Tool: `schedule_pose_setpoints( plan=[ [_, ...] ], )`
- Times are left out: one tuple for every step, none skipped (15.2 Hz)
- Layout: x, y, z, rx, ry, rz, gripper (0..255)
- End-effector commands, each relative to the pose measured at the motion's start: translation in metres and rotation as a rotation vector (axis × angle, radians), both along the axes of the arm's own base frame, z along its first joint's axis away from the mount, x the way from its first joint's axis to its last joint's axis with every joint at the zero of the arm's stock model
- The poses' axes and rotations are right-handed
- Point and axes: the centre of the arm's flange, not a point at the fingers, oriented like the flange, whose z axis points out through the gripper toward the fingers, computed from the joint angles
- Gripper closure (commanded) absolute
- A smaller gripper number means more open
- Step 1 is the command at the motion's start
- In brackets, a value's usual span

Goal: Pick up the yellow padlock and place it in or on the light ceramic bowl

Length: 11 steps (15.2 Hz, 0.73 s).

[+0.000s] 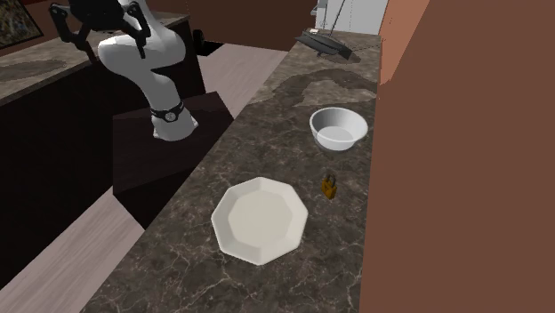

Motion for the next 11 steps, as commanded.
schedule_pose_setpoints(
  plan=[
    [0.0, 0.0, 0.0, 0.0, 0.0, 0.0, 0],
    [0.008, 0.008, -0.007, 0.002, 0.003, 0.002, 0],
    [0.016, 0.016, -0.014, 0.004, 0.005, 0.004, 0],
    [0.024, 0.024, -0.02, 0.005, 0.008, 0.007, 0],
    [0.032, 0.032, -0.027, 0.007, 0.011, 0.009, 0],
    [0.04, 0.04, -0.034, 0.009, 0.013, 0.011, 0],
    [0.048, 0.048, -0.041, 0.011, 0.016, 0.013, 0],
    [0.056, 0.057, -0.048, 0.013, 0.019, 0.016, 0],
    [0.064, 0.065, -0.055, 0.014, 0.022, 0.018, 0],
    [0.072, 0.073, -0.061, 0.016, 0.024, 0.02, 0],
    [0.08, 0.081, -0.068, 0.018, 0.027, 0.022, 0]
  ],
)
